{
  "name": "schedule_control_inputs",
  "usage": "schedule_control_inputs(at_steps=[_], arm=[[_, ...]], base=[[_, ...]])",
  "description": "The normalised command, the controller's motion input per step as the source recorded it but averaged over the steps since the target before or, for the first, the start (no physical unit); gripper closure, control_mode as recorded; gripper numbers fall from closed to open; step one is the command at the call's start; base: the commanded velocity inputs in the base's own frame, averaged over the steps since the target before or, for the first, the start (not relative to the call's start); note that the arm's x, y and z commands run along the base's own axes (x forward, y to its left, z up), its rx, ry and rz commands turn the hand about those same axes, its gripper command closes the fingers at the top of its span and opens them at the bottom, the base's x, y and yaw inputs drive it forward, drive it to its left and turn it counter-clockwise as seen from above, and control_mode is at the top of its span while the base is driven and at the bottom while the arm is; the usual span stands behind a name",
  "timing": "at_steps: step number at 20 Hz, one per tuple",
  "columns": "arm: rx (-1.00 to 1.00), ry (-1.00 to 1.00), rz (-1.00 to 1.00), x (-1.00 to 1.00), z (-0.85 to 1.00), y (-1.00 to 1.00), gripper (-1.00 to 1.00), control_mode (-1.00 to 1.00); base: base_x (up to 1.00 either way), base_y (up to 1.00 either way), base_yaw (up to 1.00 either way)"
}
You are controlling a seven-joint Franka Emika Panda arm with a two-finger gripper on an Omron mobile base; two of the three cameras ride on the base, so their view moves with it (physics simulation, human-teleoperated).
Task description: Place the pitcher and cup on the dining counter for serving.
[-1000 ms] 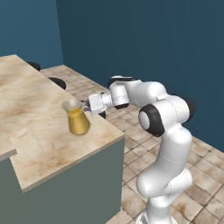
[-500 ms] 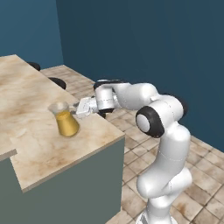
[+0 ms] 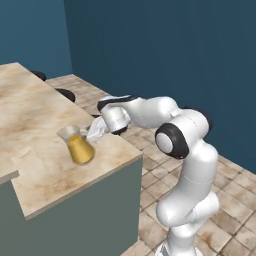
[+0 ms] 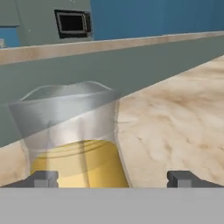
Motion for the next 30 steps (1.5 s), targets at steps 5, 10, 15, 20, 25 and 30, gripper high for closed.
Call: schedule_control_inputs(at_steps=[5, 10, 15, 20, 25, 30], arm=[[-0.25, 0.04, 0.00, -0.31, -0.37, -0.02, -1.00, -1.00], [-0.21, 0.01, 0.00, -0.49, -0.12, -0.17, -1.00, -1.00], [-0.19, 0.04, 0.00, -0.70, 0.01, -0.25, -1.00, -1.00], [-0.11, 0.00, 0.00, -0.86, 0.42, -0.24, -1.00, -1.00], [-0.07, 0.00, -0.02, -0.72, 0.93, -0.16, -1.00, -1.00], [-0.09, 0.02, -0.15, -0.61, 1.00, -0.11, -1.00, -1.00]], base=[[0.00, 0.00, 0.00], [0.00, 0.00, 0.00], [0.00, 0.00, 0.00], [0.00, 0.00, 0.00], [0.00, 0.00, 0.00], [0.00, 0.00, 0.00]])
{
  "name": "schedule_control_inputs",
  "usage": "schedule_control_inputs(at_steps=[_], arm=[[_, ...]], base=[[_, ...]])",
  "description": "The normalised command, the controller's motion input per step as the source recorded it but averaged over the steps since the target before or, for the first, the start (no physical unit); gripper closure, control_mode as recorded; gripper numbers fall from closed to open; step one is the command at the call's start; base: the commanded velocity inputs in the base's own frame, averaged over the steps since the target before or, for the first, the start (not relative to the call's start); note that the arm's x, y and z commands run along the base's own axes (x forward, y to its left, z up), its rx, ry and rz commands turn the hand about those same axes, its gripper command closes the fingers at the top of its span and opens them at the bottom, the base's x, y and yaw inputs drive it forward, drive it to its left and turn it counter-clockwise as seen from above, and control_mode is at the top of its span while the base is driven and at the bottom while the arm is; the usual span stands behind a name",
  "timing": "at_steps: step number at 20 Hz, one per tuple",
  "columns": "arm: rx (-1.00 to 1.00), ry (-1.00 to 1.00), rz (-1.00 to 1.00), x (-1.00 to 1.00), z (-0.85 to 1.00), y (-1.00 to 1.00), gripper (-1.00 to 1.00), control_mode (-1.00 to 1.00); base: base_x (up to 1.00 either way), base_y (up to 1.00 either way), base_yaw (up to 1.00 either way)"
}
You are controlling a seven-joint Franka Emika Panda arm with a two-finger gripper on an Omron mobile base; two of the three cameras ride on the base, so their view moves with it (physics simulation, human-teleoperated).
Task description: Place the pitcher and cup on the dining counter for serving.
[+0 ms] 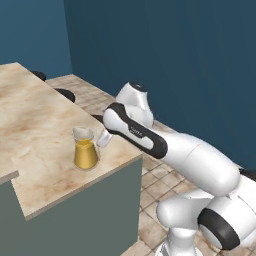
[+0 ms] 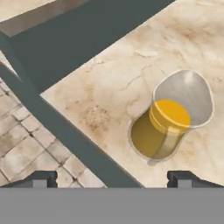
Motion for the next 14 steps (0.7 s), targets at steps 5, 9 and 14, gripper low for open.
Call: schedule_control_inputs(at_steps=[5, 9, 14], arm=[[-0.13, 0.20, -0.31, -0.42, 0.99, -0.18, -1.00, -1.00], [-0.17, 0.23, -0.35, -0.20, 0.66, -0.47, -1.00, -1.00], [-0.18, 0.02, -0.22, -0.15, 0.22, -0.65, -1.00, -1.00]], base=[[0.00, 0.00, 0.00], [0.00, 0.00, 0.00], [0.00, 0.00, 0.00]])
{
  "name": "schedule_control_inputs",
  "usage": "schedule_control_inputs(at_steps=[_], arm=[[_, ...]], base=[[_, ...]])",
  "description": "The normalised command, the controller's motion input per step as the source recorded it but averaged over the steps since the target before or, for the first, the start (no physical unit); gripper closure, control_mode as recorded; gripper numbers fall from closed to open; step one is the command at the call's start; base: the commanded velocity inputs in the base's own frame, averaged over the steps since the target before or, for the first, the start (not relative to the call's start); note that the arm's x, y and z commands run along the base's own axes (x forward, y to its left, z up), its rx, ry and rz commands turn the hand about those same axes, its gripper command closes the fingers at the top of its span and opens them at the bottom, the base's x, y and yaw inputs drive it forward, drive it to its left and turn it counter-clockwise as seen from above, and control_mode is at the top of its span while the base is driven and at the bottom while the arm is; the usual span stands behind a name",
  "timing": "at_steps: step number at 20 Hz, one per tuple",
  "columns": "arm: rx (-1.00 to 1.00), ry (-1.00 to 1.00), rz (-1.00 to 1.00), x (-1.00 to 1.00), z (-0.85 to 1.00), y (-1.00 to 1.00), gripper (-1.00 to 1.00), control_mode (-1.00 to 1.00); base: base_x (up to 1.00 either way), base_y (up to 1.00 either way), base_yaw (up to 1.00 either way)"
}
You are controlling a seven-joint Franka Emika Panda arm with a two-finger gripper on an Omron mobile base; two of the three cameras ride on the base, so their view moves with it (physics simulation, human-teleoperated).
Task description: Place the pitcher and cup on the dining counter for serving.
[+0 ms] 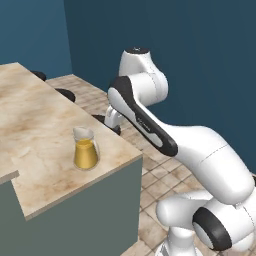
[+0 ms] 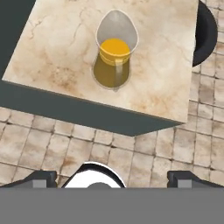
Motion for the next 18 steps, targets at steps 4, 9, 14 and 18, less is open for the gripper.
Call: schedule_control_inputs(at_steps=[4, 9, 14, 18], arm=[[0.00, -0.02, -0.08, -0.06, 0.00, -0.21, -1.00, -1.00], [0.00, 0.00, 0.00, 0.00, 0.00, 0.00, -1.00, -1.00], [0.00, 0.00, 0.02, -0.12, 0.00, -0.02, -1.00, 1.00], [0.00, 0.00, 0.00, 0.00, 0.00, 0.00, -1.00, 1.00]], base=[[0.00, 0.00, 0.00], [0.00, 0.00, 0.00], [-0.14, -0.04, 0.06], [-0.90, -0.14, 0.54]])
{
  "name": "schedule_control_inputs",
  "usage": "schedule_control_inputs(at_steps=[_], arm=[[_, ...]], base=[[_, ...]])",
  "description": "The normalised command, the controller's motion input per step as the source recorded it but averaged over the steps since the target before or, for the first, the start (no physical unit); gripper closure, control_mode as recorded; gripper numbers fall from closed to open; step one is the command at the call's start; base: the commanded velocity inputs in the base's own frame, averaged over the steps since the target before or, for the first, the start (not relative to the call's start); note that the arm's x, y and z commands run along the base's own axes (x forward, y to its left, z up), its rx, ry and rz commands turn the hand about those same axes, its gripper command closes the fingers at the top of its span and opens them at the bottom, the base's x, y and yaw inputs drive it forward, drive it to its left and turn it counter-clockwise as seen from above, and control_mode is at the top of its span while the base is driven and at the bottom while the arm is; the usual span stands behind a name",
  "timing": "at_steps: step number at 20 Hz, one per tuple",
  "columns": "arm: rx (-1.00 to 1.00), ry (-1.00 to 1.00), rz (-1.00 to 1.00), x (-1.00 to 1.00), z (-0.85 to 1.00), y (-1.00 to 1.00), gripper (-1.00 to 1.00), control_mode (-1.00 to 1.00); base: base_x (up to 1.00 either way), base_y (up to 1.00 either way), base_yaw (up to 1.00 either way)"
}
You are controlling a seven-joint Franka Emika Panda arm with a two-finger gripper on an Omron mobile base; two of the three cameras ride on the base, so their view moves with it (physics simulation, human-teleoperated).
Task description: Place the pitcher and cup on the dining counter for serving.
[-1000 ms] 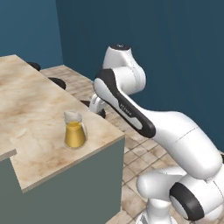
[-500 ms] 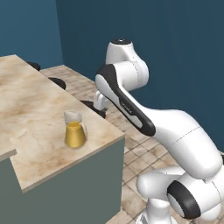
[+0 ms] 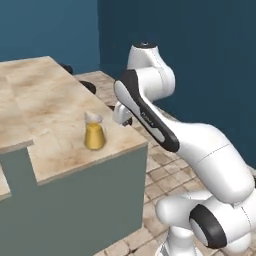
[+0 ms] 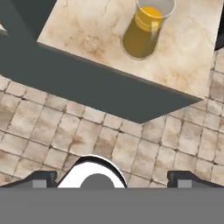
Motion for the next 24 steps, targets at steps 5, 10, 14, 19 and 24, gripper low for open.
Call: schedule_control_inputs(at_steps=[5, 10, 14, 19, 24], arm=[[0.00, 0.00, 0.00, 0.00, 0.00, 0.00, -1.00, 1.00], [0.00, 0.00, 0.00, 0.00, 0.00, 0.00, -1.00, 1.00], [0.00, 0.00, 0.00, 0.00, 0.00, 0.00, -1.00, 1.00], [0.00, 0.00, 0.00, 0.00, 0.00, 0.00, -1.00, 1.00], [0.00, 0.00, 0.00, 0.00, 0.00, 0.00, -1.00, 1.00]], base=[[-0.80, 0.03, 0.86], [-0.32, 0.57, 0.90], [-0.06, 0.95, 0.82], [0.02, 0.85, 0.79], [0.74, 0.44, 0.60]])
